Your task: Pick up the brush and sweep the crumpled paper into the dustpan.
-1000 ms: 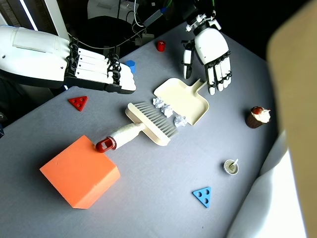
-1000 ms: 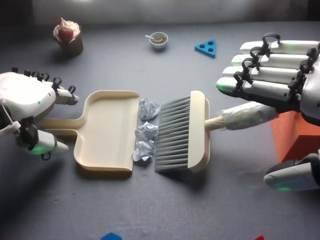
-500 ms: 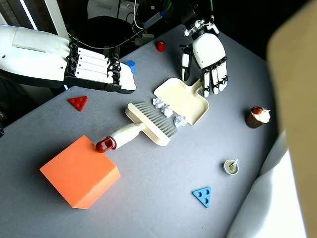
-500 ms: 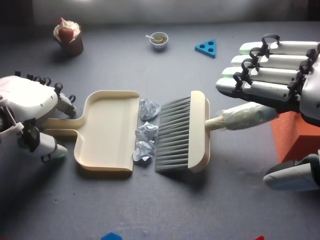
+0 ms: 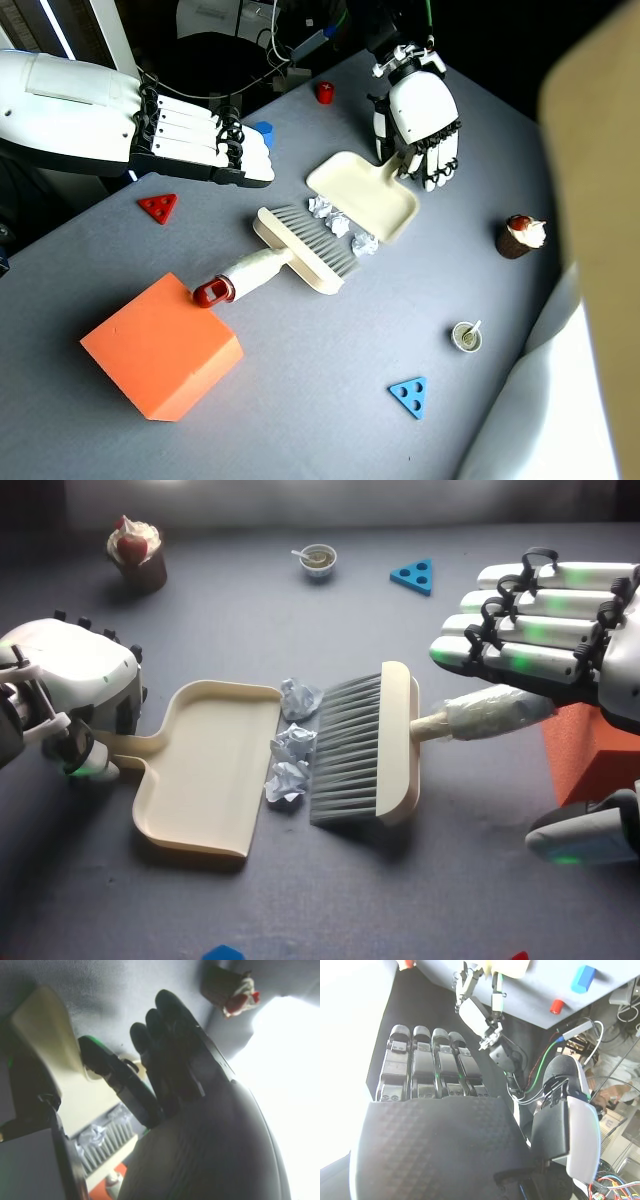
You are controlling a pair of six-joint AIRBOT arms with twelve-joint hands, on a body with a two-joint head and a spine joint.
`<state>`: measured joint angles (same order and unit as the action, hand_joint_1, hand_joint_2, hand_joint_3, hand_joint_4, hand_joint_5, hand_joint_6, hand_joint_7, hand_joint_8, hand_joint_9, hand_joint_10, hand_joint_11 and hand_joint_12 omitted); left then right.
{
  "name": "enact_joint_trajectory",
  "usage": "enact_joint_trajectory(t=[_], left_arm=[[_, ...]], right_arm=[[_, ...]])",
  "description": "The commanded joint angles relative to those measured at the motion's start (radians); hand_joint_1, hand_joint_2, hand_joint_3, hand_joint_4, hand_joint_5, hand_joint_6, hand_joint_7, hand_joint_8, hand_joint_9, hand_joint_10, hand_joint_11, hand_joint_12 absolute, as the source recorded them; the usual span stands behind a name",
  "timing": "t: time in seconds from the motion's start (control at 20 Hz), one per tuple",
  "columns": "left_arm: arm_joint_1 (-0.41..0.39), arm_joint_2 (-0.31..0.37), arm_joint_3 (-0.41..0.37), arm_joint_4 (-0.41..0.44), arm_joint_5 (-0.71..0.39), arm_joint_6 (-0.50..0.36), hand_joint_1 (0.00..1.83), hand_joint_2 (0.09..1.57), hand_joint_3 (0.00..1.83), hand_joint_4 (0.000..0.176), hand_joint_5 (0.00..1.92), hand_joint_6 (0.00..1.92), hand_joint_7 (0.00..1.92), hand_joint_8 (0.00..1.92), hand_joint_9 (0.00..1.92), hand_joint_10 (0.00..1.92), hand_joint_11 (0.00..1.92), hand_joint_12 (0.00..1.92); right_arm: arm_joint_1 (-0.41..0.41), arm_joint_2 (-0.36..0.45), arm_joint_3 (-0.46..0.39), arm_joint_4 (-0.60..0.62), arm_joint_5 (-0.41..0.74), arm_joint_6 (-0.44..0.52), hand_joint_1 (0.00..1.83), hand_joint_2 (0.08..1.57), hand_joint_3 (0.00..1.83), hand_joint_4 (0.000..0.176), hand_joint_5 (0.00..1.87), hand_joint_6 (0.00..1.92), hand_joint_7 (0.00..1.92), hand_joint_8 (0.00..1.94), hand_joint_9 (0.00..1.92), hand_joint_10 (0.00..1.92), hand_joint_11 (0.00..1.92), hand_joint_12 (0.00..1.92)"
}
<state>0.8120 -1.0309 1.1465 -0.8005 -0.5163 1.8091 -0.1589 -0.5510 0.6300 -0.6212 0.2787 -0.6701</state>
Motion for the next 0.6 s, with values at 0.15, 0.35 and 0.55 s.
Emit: enact_joint_trajectory(t=[0.15, 0.35, 0.55], left_arm=[[-0.013, -0.006, 0.006, 0.017, -0.071, 0.017, 1.15, 0.98, 0.00, 0.057, 1.40, 0.23, 0.72, 0.00, 0.63, 0.00, 0.67, 0.01], [-0.019, -0.005, 0.025, 0.012, -0.062, 0.018, 1.14, 0.98, 0.00, 0.087, 1.39, 0.23, 0.69, 0.00, 0.60, 0.00, 0.63, 0.00], [-0.037, 0.000, 0.048, 0.020, -0.032, 0.018, 1.14, 0.98, 0.00, 0.089, 1.40, 0.21, 0.70, 0.00, 0.60, 0.00, 0.64, 0.00]], right_arm=[[0.013, 0.012, -0.002, 0.010, 0.091, -0.020, 0.00, 1.07, 0.00, 0.000, 0.00, 0.00, 0.00, 0.00, 0.00, 0.00, 0.00, 0.00], [-0.002, 0.004, -0.010, 0.081, 0.093, -0.244, 0.10, 1.06, 0.00, 0.000, 0.00, 0.00, 0.00, 0.00, 0.00, 0.00, 0.00, 0.00], [-0.019, -0.017, -0.010, 0.279, 0.120, -0.481, 0.50, 1.02, 0.00, 0.000, 0.00, 0.00, 0.00, 0.00, 0.00, 0.00, 0.00, 0.00]])
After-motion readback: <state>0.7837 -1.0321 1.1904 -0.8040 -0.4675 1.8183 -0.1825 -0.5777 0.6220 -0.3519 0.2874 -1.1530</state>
